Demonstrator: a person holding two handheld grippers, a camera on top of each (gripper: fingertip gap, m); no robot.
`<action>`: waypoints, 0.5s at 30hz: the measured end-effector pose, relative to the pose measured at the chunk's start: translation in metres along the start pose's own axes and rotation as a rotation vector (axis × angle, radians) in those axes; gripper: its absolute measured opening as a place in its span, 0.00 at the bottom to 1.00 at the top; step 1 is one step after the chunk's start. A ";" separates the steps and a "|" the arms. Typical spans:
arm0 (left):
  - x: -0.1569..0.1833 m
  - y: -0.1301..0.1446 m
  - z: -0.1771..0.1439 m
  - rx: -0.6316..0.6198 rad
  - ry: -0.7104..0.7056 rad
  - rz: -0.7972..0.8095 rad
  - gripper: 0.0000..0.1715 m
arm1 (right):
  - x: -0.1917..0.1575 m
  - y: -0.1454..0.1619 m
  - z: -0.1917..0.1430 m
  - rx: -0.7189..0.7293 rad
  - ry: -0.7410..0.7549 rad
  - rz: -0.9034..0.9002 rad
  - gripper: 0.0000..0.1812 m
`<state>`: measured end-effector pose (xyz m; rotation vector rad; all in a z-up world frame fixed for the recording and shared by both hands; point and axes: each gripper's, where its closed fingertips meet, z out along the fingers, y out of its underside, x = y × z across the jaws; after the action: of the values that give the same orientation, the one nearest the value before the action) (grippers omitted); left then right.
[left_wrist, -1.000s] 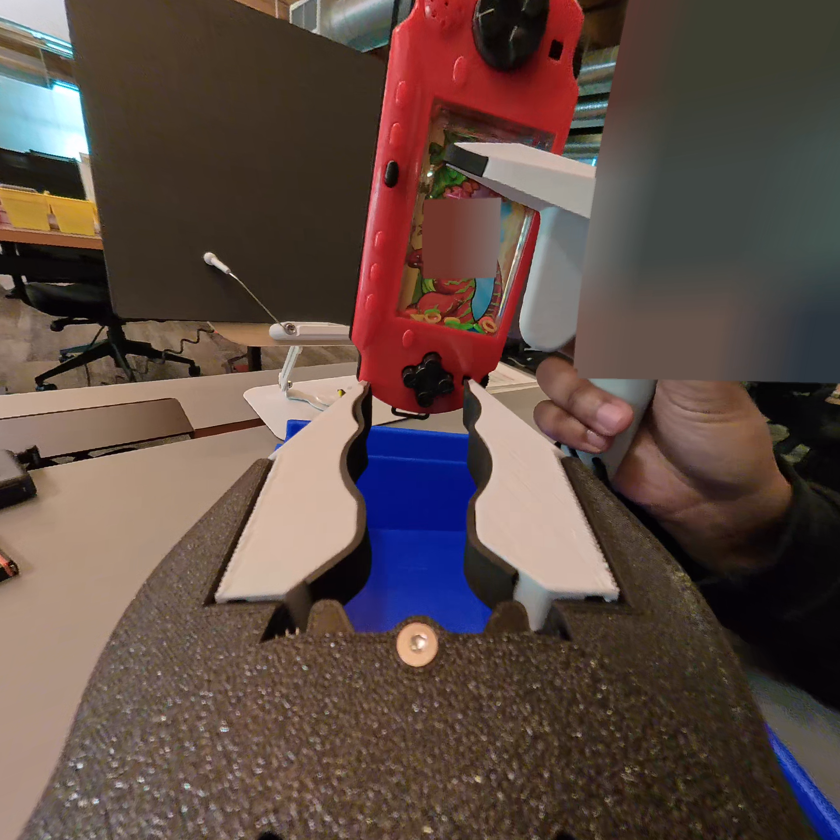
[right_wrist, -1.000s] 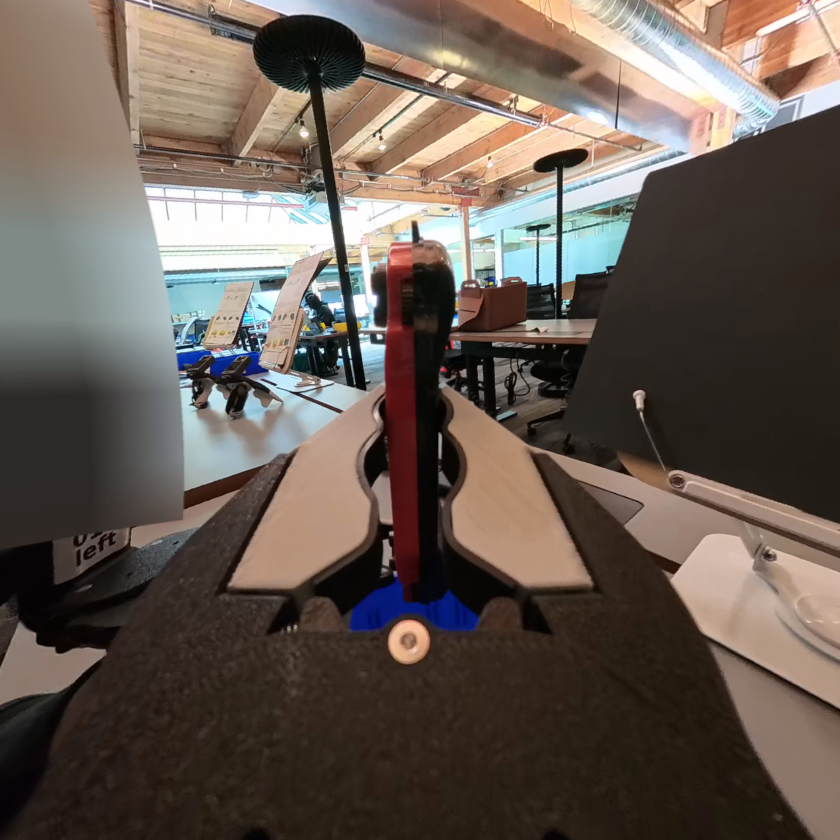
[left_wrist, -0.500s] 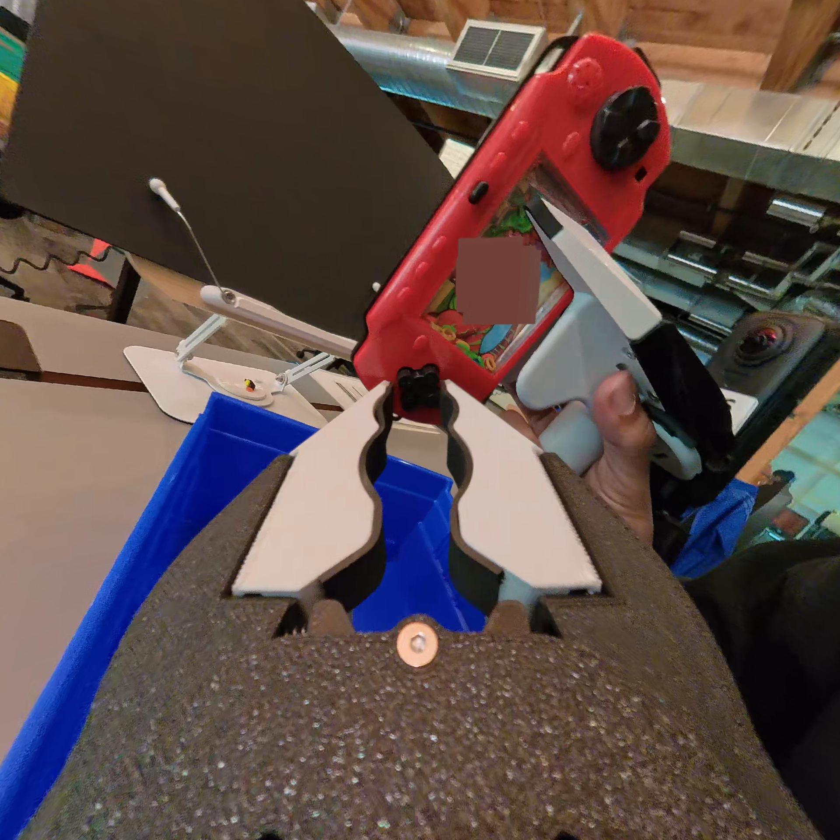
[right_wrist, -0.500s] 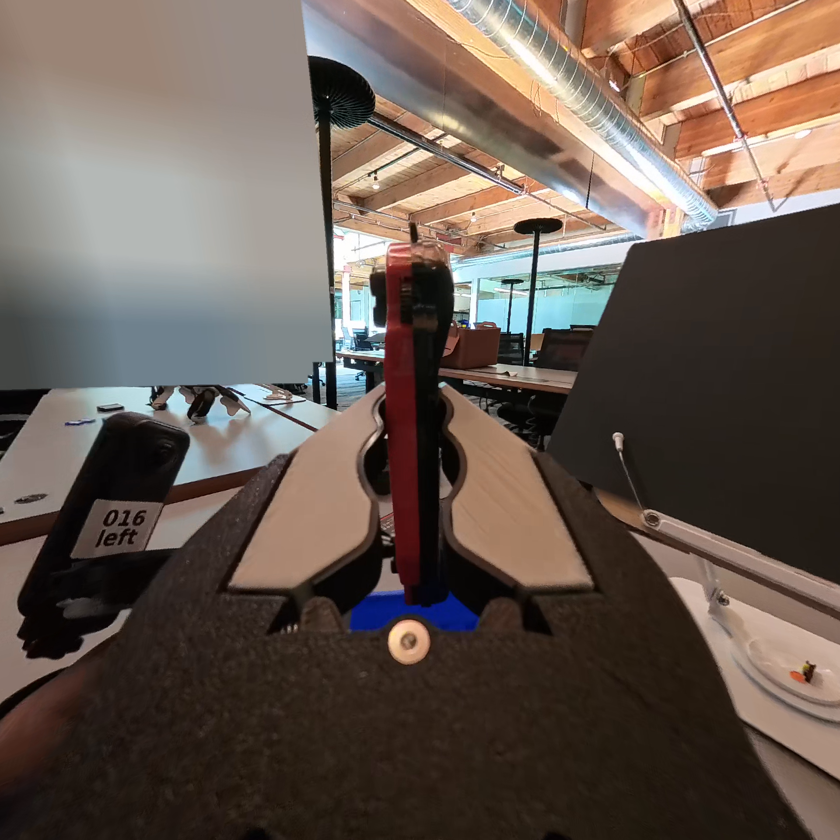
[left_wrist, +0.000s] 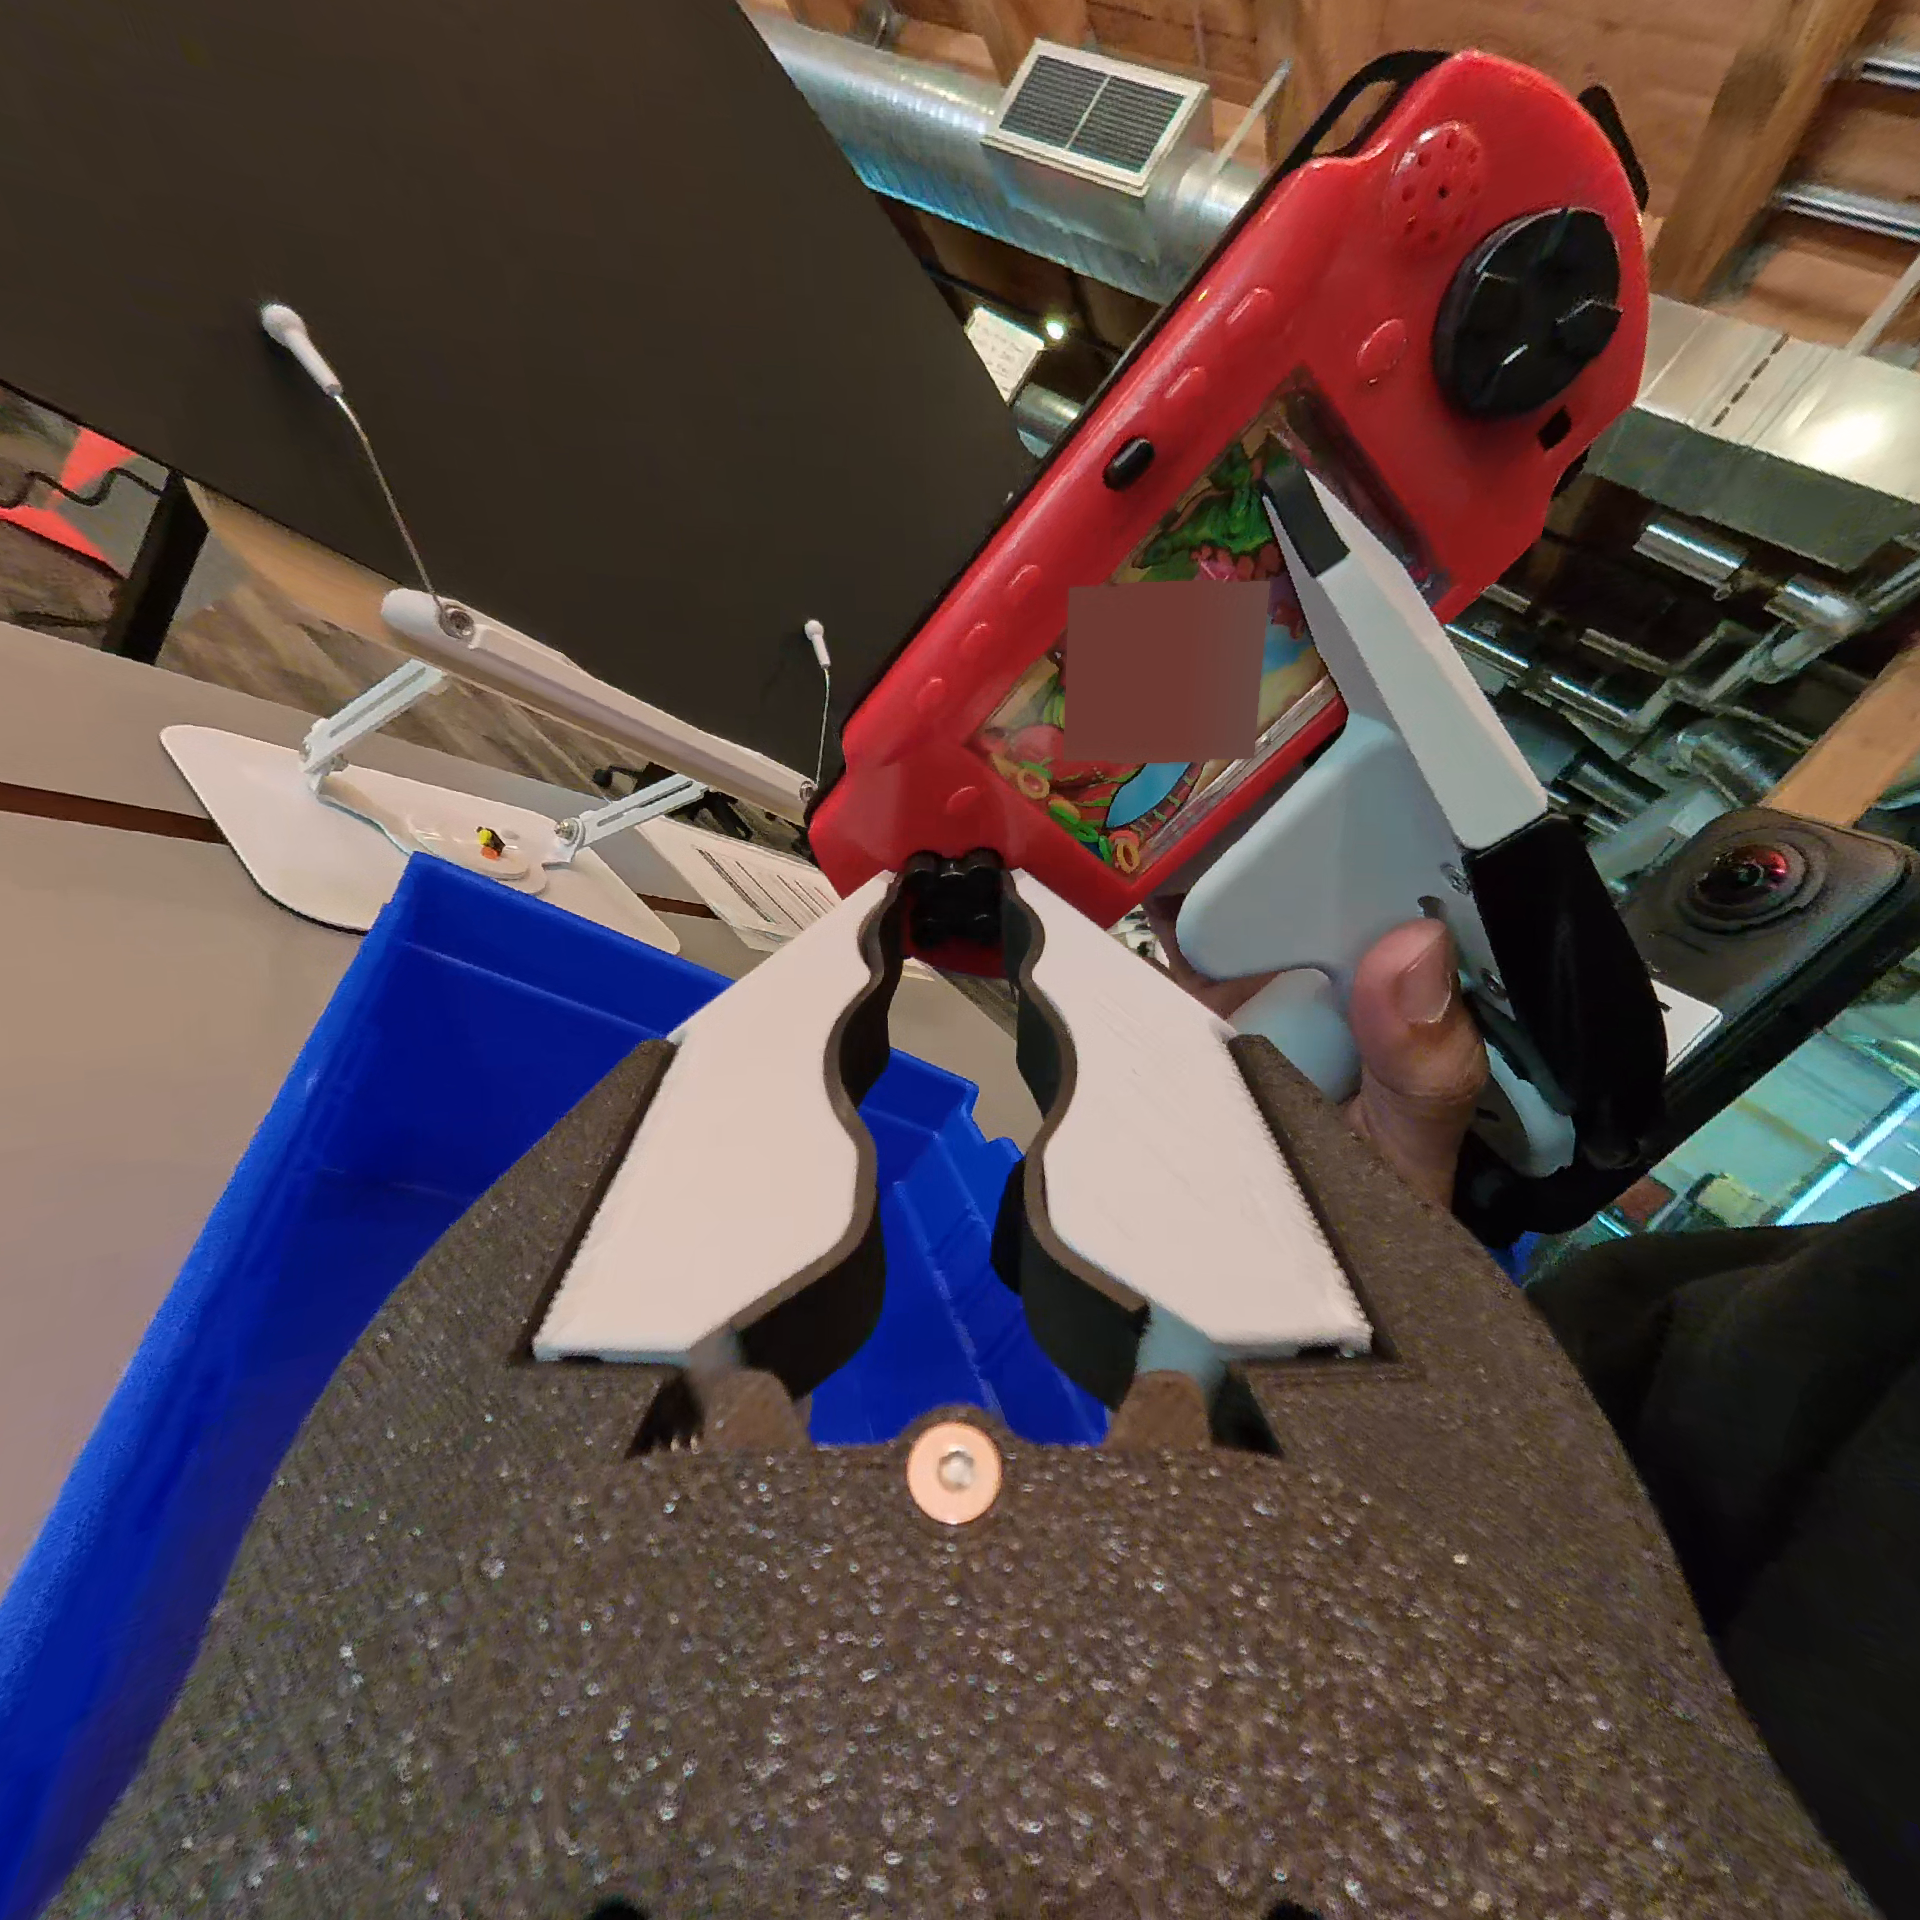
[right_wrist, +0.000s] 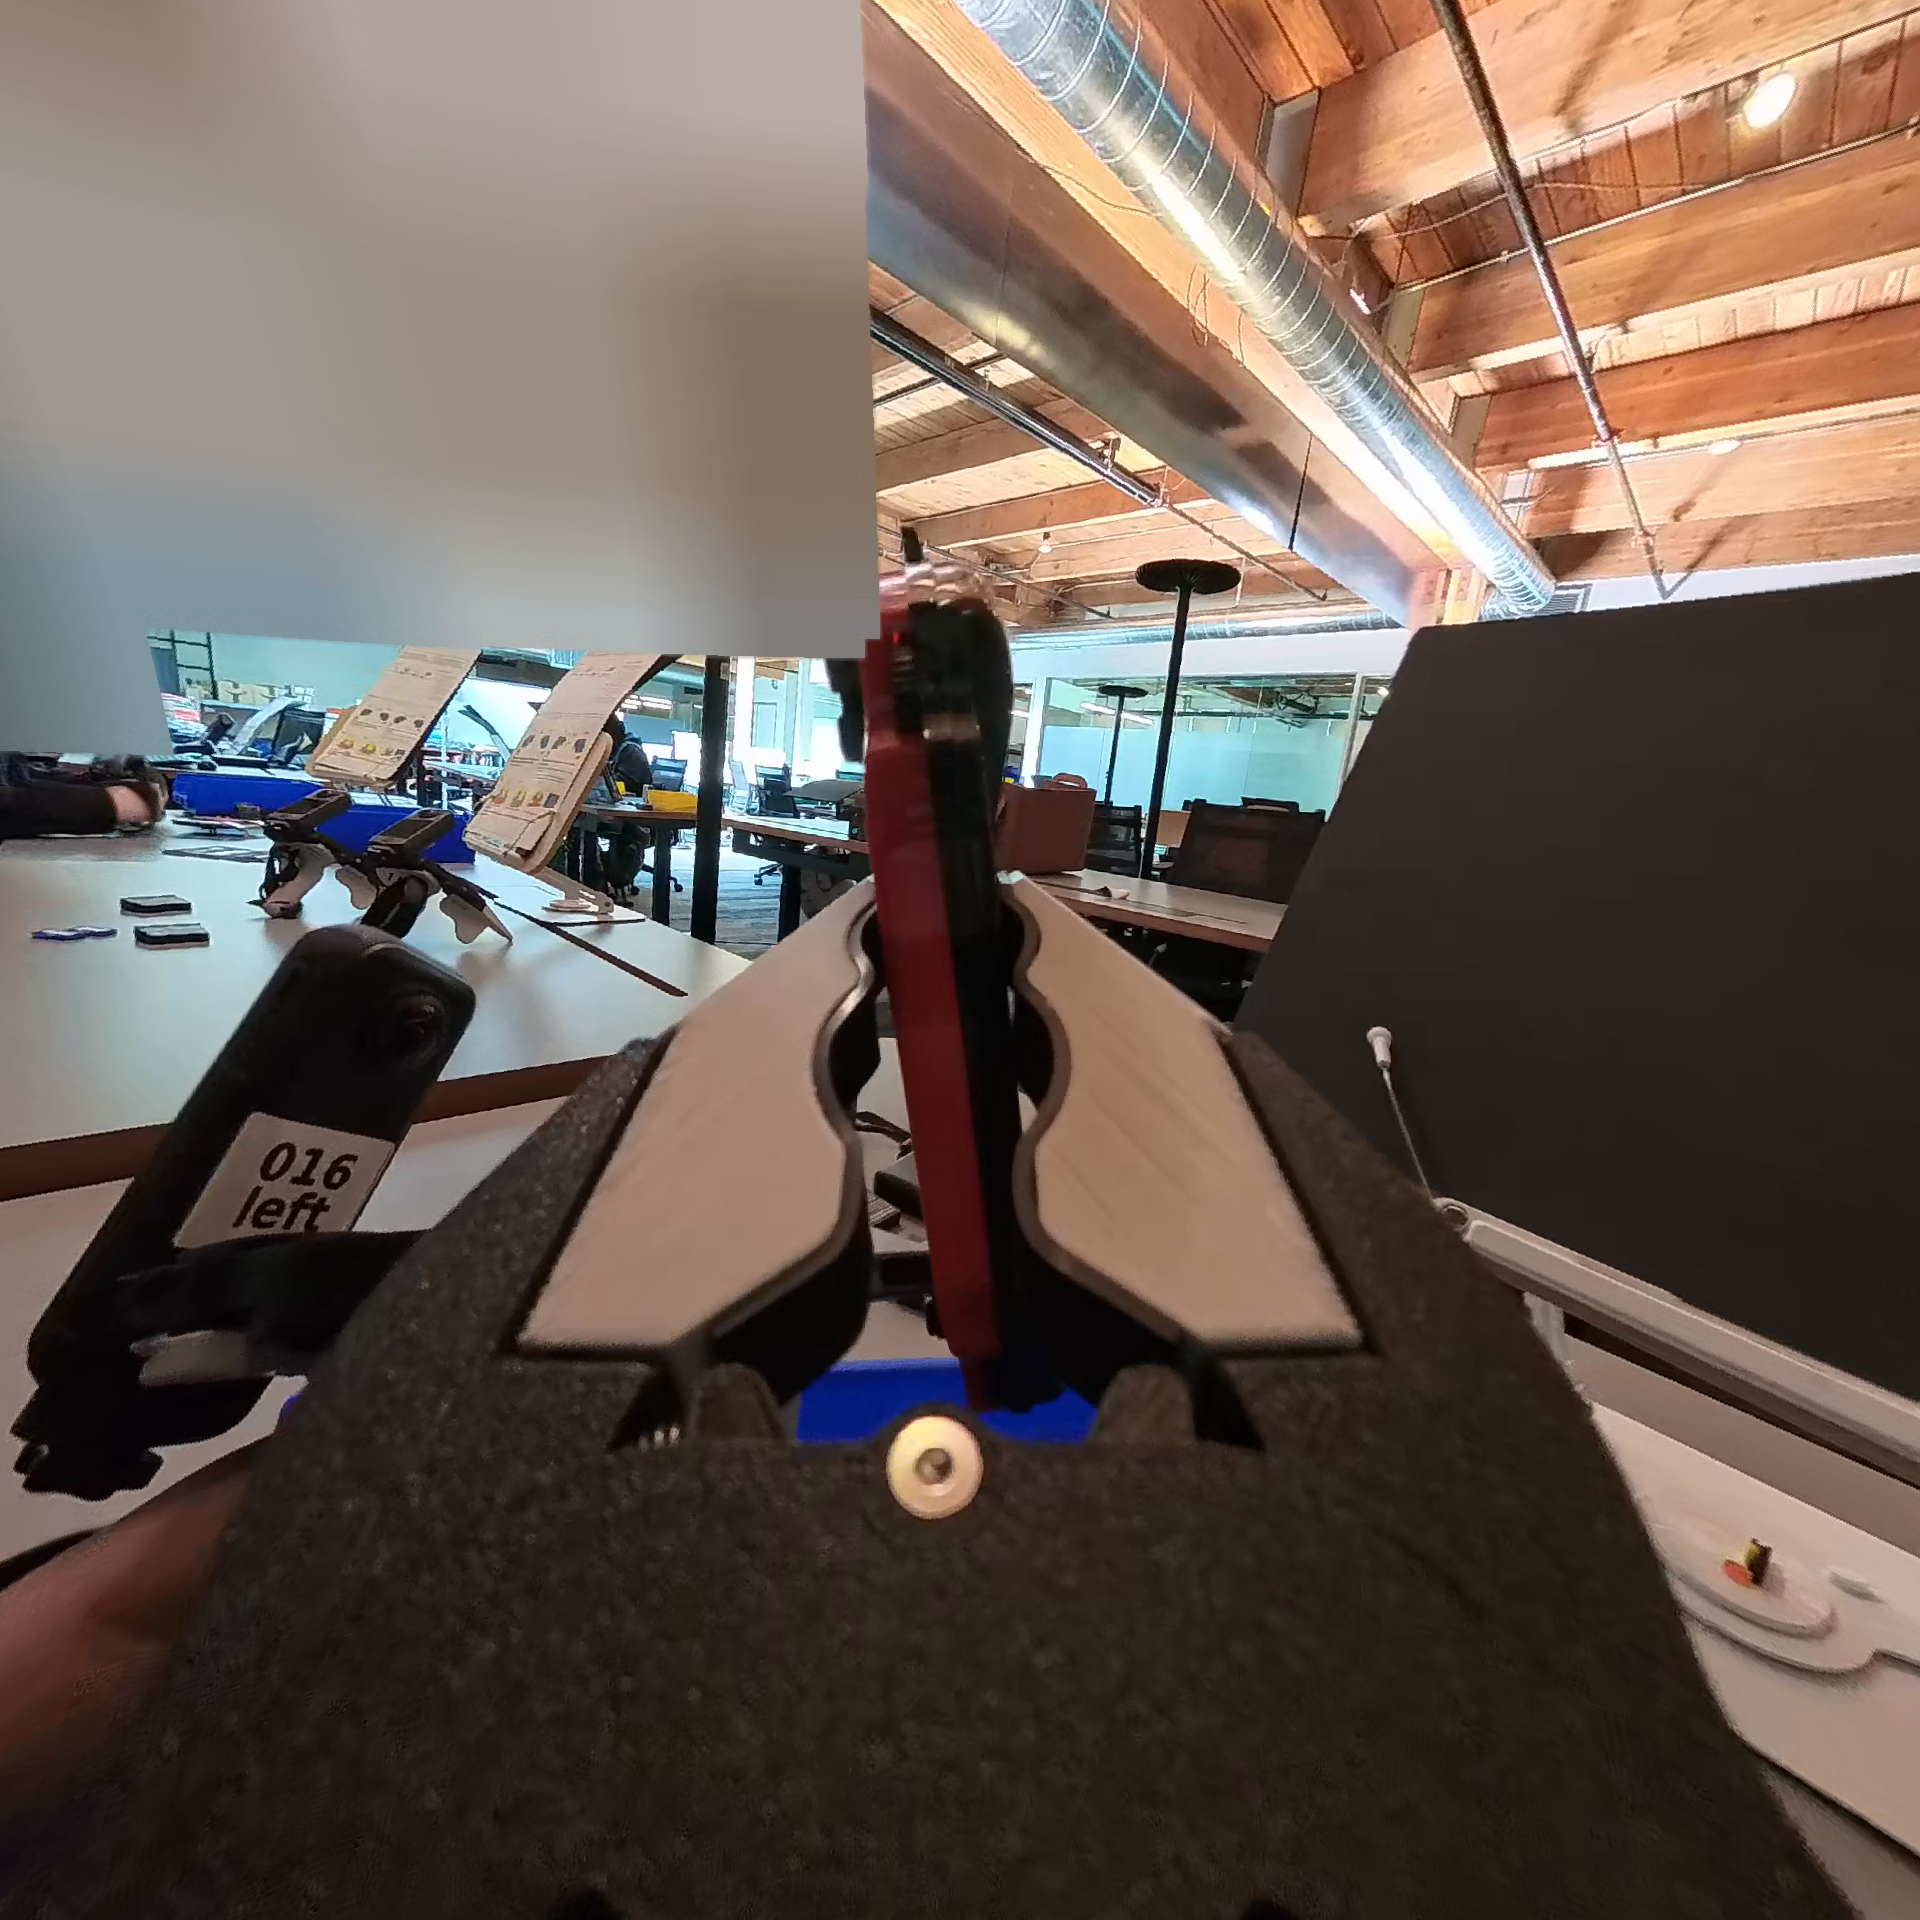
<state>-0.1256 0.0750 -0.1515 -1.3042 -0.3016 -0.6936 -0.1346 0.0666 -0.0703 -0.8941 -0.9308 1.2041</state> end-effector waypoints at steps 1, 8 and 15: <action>0.001 0.000 0.000 -0.010 0.007 0.006 0.10 | 0.000 -0.001 0.000 0.002 0.000 -0.006 0.10; -0.013 -0.014 -0.009 -0.012 -0.049 0.110 0.10 | -0.001 0.003 0.003 -0.043 -0.045 0.038 0.11; -0.027 -0.020 -0.024 -0.090 -0.162 0.345 0.10 | 0.000 0.007 -0.008 -0.165 -0.126 0.077 0.15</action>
<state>-0.1624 0.0585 -0.1574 -1.4574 -0.1702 -0.3134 -0.1301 0.0675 -0.0796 -1.0015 -1.1189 1.2741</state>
